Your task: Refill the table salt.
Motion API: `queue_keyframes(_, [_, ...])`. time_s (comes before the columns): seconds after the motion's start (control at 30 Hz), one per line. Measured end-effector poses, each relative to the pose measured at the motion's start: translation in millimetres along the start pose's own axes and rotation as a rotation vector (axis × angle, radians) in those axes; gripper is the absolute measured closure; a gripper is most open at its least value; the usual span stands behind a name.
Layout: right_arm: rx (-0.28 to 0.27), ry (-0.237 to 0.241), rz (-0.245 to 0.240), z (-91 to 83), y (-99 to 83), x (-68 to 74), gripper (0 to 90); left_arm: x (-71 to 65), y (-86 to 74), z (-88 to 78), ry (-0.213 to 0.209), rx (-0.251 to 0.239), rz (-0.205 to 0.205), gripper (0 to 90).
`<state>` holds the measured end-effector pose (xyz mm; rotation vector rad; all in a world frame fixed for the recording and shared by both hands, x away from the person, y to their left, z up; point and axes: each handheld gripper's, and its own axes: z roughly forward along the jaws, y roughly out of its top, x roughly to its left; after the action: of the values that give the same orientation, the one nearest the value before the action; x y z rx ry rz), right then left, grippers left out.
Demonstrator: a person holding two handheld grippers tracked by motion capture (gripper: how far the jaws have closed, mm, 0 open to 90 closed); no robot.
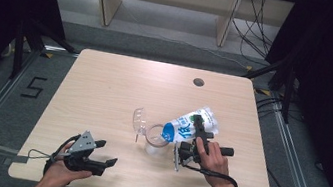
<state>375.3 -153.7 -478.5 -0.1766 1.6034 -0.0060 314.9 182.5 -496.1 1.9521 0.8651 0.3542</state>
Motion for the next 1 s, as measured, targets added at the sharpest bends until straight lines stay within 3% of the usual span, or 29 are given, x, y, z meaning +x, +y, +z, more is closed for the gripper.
queue_keyframes(0.07, [0.002,0.006,0.022,0.1,-0.4,1.6,56.1,0.2,0.0,-0.7,-0.004,0.005,0.008,24.1])
queue_keyframes(0.27, [-0.003,0.004,0.01,-0.1,-0.5,1.5,56.3,-0.7,0.0,-1.0,-0.004,0.005,0.001,24.1])
queue_keyframes(0.3, [0.019,0.013,0.068,-1.1,-0.7,5.6,56.3,-0.4,0.4,-0.6,-0.005,-0.003,0.01,24.1])
queue_keyframes(0.4, [0.002,0.012,0.024,-0.3,-0.6,1.8,56.4,1.3,0.2,-1.1,0.004,0.02,0.024,24.1])
queue_keyframes(0.43, [0.005,0.009,0.048,-0.5,-0.9,3.9,56.4,0.8,-0.1,-0.7,-0.001,0.011,0.016,24.1])
queue_keyframes(0.53, [0.003,0.004,0.044,-0.5,-0.8,3.9,56.5,-0.3,0.4,-0.6,-0.005,0.004,0.0,24.1])
queue_keyframes(0.63, [0.006,0.013,0.015,-0.6,-0.5,1.5,56.5,-0.3,0.0,0.0,-0.008,-0.003,0.003,24.1])
queue_keyframes(0.67, [0.007,0.014,0.019,-0.7,-0.6,1.7,56.5,0.8,0.3,-0.7,-0.004,0.006,0.015,24.1])
queue_keyframes(0.73, [0.032,0.022,0.068,-2.5,-0.8,5.3,56.5,0.0,0.2,-0.4,-0.004,0.005,0.0,24.1])
queue_keyframes(0.77, [0.022,0.02,0.055,-1.8,-1.0,4.3,56.5,1.7,0.4,-0.9,0.0,0.014,0.029,24.1])
queue_keyframes(0.8, [0.031,0.021,0.064,-2.4,-0.9,5.0,56.5,0.0,0.0,-0.8,-0.007,0.004,0.008,24.1])
queue_keyframes(0.87, [0.009,0.006,0.038,-1.1,-0.9,3.2,56.5,0.4,0.6,-1.0,-0.005,0.003,0.013,24.1])
queue_keyframes(1.0, [0.023,0.017,0.054,-2.1,-1.0,4.3,56.7,-0.3,-0.1,-1.0,0.0,0.004,-0.006,24.1])
